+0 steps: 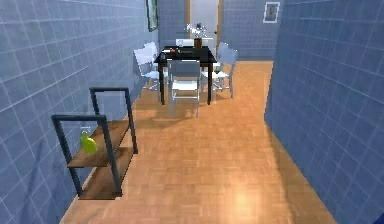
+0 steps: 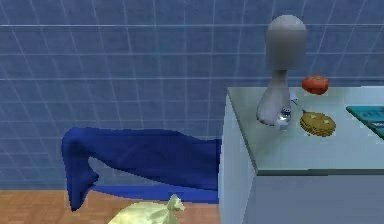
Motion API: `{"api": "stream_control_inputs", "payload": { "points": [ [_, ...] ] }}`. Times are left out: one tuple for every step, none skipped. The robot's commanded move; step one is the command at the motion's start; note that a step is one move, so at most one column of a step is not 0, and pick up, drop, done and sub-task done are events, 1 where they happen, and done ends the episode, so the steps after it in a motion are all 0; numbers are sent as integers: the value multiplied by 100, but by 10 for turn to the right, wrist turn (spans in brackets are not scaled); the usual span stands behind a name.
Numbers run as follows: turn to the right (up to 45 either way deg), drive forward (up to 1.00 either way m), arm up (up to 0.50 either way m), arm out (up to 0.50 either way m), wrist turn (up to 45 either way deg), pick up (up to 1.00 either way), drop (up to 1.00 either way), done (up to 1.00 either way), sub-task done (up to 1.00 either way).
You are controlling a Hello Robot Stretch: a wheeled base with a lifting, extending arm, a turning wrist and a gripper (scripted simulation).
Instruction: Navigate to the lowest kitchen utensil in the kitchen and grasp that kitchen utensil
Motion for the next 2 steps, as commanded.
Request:
{"api": "stream_control_inputs", "payload": {
  "points": [
    [-60,0,0,0,0,0,0,0,0],
    [0,100,0,0,0,0,0,0,0]
  ]
}}
